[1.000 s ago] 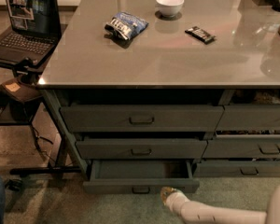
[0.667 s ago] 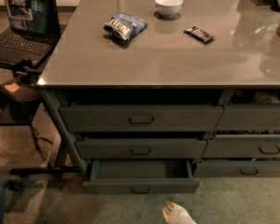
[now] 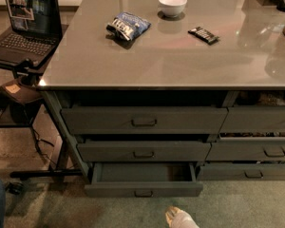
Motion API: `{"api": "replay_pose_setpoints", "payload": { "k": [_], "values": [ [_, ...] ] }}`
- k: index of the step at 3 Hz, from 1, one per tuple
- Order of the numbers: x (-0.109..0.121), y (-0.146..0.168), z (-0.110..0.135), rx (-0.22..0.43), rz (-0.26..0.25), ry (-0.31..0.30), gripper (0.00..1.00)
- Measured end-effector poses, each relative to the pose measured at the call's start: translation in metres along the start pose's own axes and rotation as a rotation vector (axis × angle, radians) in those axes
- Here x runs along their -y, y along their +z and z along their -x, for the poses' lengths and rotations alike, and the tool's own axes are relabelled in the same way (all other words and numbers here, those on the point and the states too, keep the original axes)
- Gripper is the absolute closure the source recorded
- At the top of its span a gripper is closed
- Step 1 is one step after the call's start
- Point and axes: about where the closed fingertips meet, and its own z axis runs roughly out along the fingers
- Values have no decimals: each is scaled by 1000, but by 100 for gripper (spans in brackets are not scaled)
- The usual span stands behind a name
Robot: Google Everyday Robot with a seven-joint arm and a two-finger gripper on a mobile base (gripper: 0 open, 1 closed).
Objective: Open bottom drawer
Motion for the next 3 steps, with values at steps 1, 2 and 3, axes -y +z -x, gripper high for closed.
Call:
{"api": "replay_pose_setpoints", "payload": {
  "k": [1,2,3],
  "values": [
    [0,0,0,0,0,0,35],
    [0,0,0,0,0,0,12],
    [0,0,0,0,0,0,0]
  ]
}}
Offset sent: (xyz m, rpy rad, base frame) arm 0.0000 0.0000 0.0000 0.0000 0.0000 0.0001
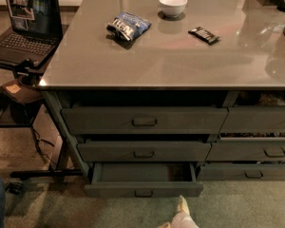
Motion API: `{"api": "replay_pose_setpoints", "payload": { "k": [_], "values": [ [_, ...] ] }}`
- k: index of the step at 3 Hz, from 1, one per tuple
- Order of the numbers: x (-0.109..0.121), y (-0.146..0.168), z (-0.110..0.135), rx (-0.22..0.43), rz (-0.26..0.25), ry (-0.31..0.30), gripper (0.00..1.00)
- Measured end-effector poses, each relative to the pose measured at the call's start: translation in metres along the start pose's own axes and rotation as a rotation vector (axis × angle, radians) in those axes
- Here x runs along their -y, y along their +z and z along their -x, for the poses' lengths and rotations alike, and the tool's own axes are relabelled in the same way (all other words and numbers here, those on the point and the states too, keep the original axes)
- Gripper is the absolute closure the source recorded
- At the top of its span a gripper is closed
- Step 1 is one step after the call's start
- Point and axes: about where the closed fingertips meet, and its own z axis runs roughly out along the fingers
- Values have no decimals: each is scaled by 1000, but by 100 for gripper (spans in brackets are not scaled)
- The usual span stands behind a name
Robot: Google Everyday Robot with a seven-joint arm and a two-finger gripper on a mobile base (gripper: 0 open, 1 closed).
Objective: Open bottom drawer
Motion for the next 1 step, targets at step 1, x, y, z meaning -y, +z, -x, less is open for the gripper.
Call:
{"api": "replay_pose_setpoints", "payload": {
  "k": [1],
  "values": [
    [0,0,0,0,0,0,0]
  ]
}}
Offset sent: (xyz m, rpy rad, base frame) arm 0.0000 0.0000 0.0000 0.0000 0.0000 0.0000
